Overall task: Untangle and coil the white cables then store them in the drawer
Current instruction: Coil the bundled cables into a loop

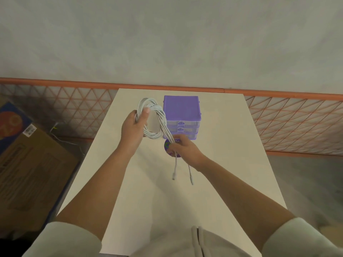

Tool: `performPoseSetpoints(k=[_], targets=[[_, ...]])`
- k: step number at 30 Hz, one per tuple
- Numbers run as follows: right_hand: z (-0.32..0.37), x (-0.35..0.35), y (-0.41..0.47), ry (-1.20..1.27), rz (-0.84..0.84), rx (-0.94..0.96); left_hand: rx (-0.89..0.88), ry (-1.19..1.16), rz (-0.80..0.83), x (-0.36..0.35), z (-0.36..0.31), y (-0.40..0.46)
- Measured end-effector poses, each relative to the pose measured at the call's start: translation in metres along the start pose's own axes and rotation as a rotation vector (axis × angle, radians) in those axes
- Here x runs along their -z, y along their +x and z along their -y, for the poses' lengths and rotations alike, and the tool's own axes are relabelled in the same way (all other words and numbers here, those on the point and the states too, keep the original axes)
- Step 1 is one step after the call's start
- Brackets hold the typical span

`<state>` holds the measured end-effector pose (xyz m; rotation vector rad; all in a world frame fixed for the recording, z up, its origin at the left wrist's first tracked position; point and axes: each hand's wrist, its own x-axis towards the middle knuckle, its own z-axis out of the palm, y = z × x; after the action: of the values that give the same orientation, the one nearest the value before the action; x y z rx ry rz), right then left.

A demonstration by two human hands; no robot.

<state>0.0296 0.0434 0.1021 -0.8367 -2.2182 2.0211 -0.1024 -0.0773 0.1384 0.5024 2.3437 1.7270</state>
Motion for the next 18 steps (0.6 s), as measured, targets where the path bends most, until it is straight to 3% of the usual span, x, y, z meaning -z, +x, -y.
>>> performPoseSetpoints(k=[3,9,18], targets=[[0.016,-0.004,0.002,0.18,-0.059,-0.016,0.094,-0.138,0.155,-0.004,-0.002,-0.006],[0.013,-0.003,0.009,-0.044,-0.175,-0.059,0.11,-0.083,0.274,0.0,0.003,-0.001],[0.022,-0.021,-0.009,-0.243,-0.173,0.151,0.136,-0.069,-0.231,-0.013,-0.001,-0.005]])
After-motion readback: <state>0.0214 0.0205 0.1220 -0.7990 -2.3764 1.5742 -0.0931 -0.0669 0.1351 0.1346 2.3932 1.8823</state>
